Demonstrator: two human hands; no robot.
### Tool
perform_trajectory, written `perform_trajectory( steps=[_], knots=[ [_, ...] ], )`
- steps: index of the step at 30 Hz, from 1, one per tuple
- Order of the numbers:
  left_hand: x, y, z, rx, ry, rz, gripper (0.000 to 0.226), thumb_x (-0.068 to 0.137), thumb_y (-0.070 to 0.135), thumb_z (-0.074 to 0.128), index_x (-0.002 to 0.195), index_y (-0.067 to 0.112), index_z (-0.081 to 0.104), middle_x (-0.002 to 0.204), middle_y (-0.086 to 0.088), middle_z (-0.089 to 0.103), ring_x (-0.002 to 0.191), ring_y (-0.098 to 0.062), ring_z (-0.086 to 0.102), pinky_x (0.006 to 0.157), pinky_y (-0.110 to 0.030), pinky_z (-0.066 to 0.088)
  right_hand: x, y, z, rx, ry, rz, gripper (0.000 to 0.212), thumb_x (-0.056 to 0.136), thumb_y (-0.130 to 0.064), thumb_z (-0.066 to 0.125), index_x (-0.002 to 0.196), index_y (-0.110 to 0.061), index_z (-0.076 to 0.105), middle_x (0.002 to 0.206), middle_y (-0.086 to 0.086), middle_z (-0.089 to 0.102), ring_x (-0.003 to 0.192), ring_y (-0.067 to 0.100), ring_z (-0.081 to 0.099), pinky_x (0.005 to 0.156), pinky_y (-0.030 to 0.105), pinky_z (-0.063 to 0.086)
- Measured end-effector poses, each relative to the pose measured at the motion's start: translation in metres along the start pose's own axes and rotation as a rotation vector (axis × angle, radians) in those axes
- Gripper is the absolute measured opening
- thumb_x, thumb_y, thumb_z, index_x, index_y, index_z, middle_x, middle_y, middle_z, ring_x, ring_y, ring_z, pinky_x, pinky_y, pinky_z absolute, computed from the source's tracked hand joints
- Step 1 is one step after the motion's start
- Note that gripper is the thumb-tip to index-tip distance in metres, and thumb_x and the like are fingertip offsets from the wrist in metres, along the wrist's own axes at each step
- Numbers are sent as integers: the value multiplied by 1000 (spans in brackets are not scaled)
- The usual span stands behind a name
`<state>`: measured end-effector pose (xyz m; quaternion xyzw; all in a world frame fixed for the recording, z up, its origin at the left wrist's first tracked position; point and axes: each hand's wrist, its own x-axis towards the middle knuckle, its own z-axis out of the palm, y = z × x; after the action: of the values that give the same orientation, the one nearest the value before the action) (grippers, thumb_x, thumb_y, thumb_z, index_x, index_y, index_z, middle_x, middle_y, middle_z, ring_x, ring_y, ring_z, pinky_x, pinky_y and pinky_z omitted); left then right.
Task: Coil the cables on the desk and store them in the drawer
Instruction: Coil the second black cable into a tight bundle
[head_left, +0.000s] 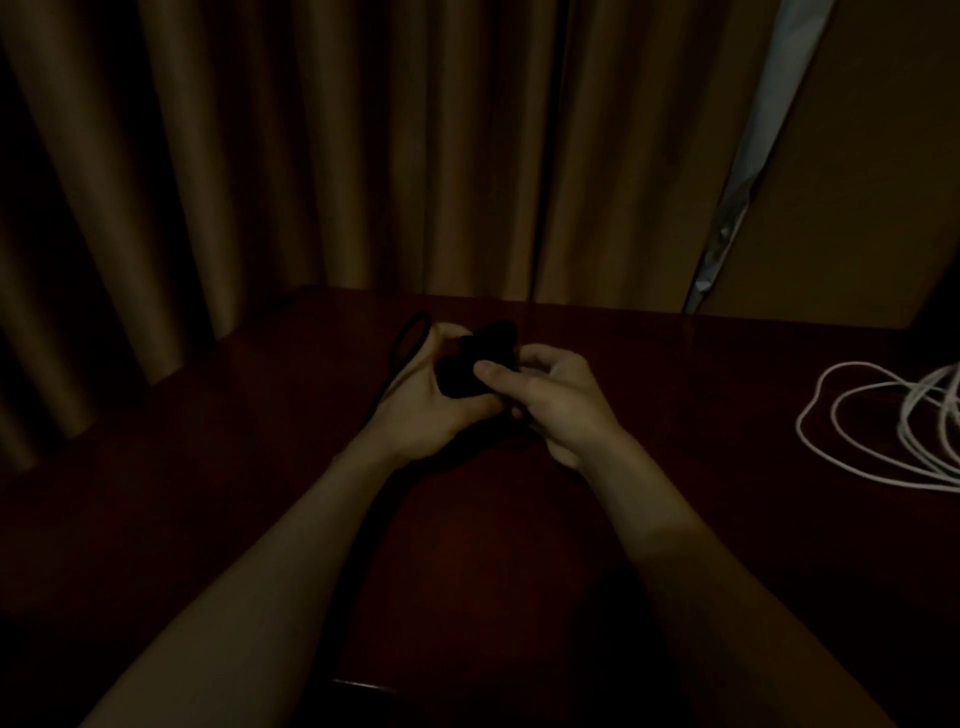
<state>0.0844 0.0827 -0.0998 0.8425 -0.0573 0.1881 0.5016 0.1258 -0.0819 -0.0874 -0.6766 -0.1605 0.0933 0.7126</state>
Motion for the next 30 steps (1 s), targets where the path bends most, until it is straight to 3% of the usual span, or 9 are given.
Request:
perform_trajectory(
  steps=[2,5,8,9,12,17,22,27,30],
  knots=[
    [0,0,2,38,-15,63,50,82,38,86,107,53,46,121,5,58,95,2,65,78,-28,58,-1,1,1,-45,-20,-14,26,88,-25,81,109,-13,70,97,-1,77,76,1,72,57,14,49],
    [-2,6,4,55,-97,101,51,91,31,79,108,64,45,129,14,52,108,10,59,83,-13,52,-2,1,-1,-56,-29,-35,33,86,-27,83,113,-13,72,106,4,77,88,7,75,64,16,53],
    [-1,10,3,20,-159,109,52,90,32,77,108,73,50,128,21,51,112,14,55,87,-8,48,-4,-2,-5,-100,-46,-86,33,84,-20,85,114,-11,74,107,4,78,95,13,76,76,26,61],
    [0,9,3,5,-171,112,51,90,30,77,110,69,52,127,20,52,112,14,55,87,-7,47,-4,-3,-7,-132,-48,-109,31,84,-18,85,113,-12,74,106,3,78,94,13,76,77,28,61],
    [3,2,2,-37,-163,79,40,92,21,78,123,37,60,125,10,57,106,12,60,81,-6,48,-3,-5,-9,-189,-41,-147,27,85,-18,85,110,-17,75,105,-2,77,92,7,75,74,22,59],
    [1,4,7,-75,-41,119,48,90,13,80,133,17,58,123,14,58,102,20,59,80,-2,46,-1,0,-2,-168,35,-131,41,81,-25,88,116,-11,71,105,-1,76,90,6,75,73,24,60],
    [-1,5,4,2,48,111,50,86,27,84,125,42,57,107,44,61,103,16,62,83,-5,48,3,6,1,-213,83,-117,40,80,-33,88,109,-11,72,100,1,78,91,13,76,76,30,63],
    [1,6,11,-44,29,40,37,83,5,80,110,15,56,95,4,70,74,5,66,61,-16,52,-1,6,9,-113,27,-73,48,81,-36,88,114,-5,71,113,7,75,106,13,72,89,29,61],
    [1,8,12,-101,-32,6,40,86,8,80,118,17,59,103,2,72,85,0,70,68,-14,54,-4,3,7,-115,25,-117,42,85,-29,85,109,3,70,104,14,77,95,22,76,87,44,63]
  ],
)
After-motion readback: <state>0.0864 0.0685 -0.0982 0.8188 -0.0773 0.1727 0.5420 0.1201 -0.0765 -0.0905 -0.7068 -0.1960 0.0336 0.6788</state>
